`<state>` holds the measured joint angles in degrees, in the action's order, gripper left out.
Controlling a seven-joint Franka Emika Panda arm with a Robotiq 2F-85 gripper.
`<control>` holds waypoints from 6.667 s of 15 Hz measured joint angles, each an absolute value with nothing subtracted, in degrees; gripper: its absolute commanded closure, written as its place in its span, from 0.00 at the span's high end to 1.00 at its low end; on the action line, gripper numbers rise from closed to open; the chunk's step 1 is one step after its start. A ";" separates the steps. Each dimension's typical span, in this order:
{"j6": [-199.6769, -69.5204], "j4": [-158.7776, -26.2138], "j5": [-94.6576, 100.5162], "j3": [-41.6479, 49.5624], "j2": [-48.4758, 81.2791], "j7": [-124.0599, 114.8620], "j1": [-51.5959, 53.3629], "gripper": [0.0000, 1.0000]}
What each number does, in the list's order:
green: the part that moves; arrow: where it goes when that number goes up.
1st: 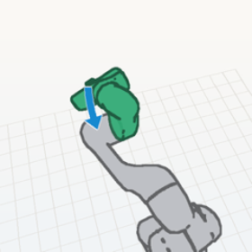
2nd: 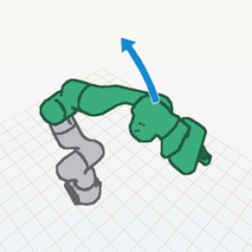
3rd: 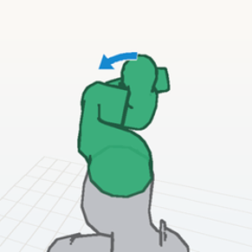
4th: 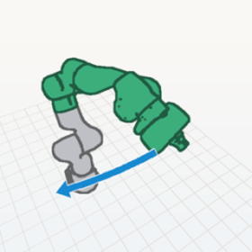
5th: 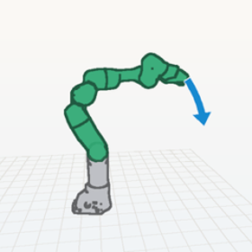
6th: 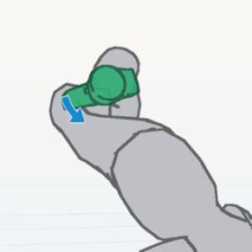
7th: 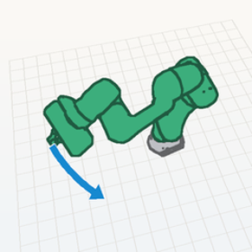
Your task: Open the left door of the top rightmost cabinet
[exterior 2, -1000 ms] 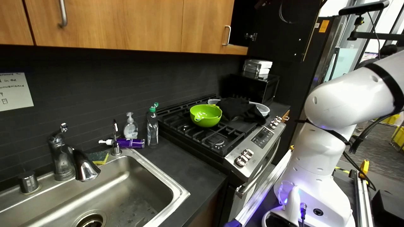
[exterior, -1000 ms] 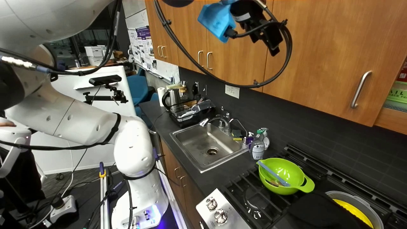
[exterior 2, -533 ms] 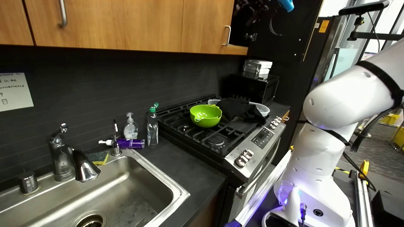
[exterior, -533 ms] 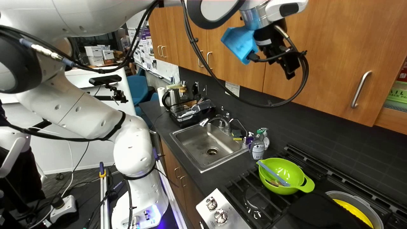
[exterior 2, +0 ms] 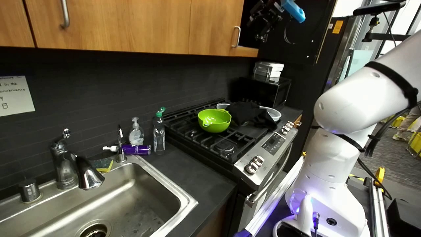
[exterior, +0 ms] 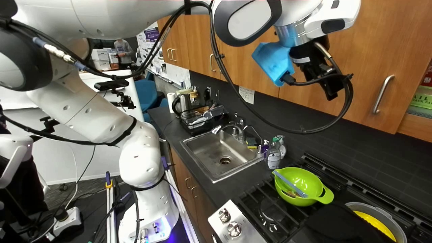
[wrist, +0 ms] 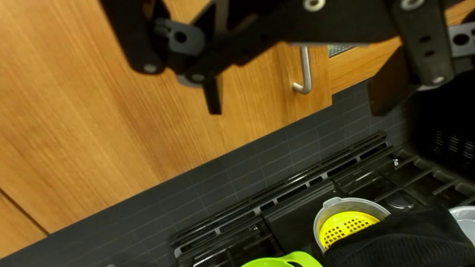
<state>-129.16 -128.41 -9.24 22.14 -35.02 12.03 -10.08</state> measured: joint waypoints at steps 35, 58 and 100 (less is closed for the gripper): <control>-170.43 -139.78 -23.15 39.08 -37.72 27.57 17.31 1.00; -190.52 -141.90 -3.21 57.12 -41.18 15.05 30.48 1.00; -195.88 -136.43 8.18 73.62 -40.94 14.01 47.65 0.05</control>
<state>-195.88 -136.43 8.18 73.62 -40.94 14.01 47.65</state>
